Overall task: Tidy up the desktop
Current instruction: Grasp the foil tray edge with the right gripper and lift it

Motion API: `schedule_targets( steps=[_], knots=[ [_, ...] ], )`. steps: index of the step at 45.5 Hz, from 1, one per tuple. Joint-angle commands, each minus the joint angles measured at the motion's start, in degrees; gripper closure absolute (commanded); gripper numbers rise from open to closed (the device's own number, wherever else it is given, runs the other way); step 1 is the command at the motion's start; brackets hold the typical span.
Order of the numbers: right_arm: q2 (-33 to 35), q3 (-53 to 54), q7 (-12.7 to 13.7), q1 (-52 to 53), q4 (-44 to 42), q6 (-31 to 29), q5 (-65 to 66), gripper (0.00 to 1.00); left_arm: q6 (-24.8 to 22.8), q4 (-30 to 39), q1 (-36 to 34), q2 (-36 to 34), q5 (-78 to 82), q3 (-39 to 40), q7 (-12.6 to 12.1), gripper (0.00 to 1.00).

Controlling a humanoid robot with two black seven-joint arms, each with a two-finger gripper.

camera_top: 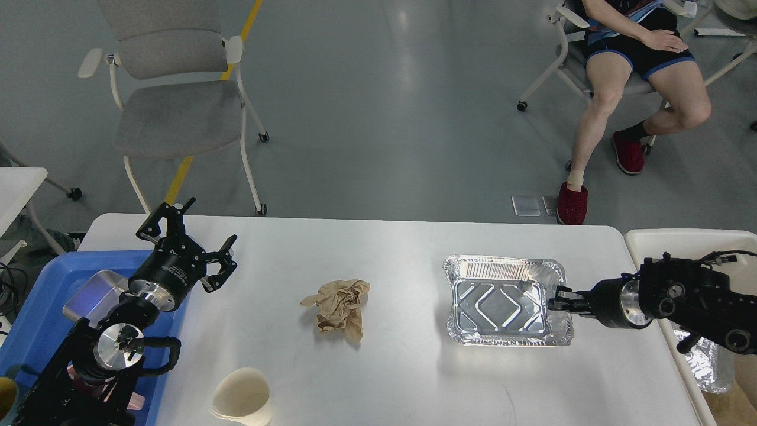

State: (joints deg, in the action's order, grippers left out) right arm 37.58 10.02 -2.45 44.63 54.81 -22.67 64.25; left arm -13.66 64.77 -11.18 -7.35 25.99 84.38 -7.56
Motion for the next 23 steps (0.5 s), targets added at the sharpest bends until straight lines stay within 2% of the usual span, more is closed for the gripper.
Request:
schedule_targets(
  steps=[1, 7, 11, 12, 23],
  knots=[
    [2.8, 0.1, 0.4, 3.5, 5.6, -0.2, -0.1, 1.0, 0.0, -0.1, 0.0, 0.0, -0.1, 0.0, 0.0, 0.03],
    [5.6, 0.1, 1.9, 7.0, 12.5, -0.8, -0.4, 1.0, 0.1, 0.0, 0.1, -0.2, 0.0, 0.0, 0.0, 0.03],
    [6.1, 0.0, 5.2, 10.0, 15.1, -1.5, -1.5, 1.0, 0.1, 0.0, 0.1, -0.5, 0.0, 0.0, 0.0, 0.03],
    [6.1, -0.2, 7.0, 11.3, 15.1, -2.5, -3.9, 1.0, 0.1, 0.0, 0.4, -0.5, -0.1, 0.0, 0.0, 0.03],
    [6.4, -0.8, 15.2, 17.1, 15.0, -6.7, -18.0, 1.0, 0.1, -0.1, 1.3, -0.5, 0.3, 0.0, 0.0, 0.03]
  ],
)
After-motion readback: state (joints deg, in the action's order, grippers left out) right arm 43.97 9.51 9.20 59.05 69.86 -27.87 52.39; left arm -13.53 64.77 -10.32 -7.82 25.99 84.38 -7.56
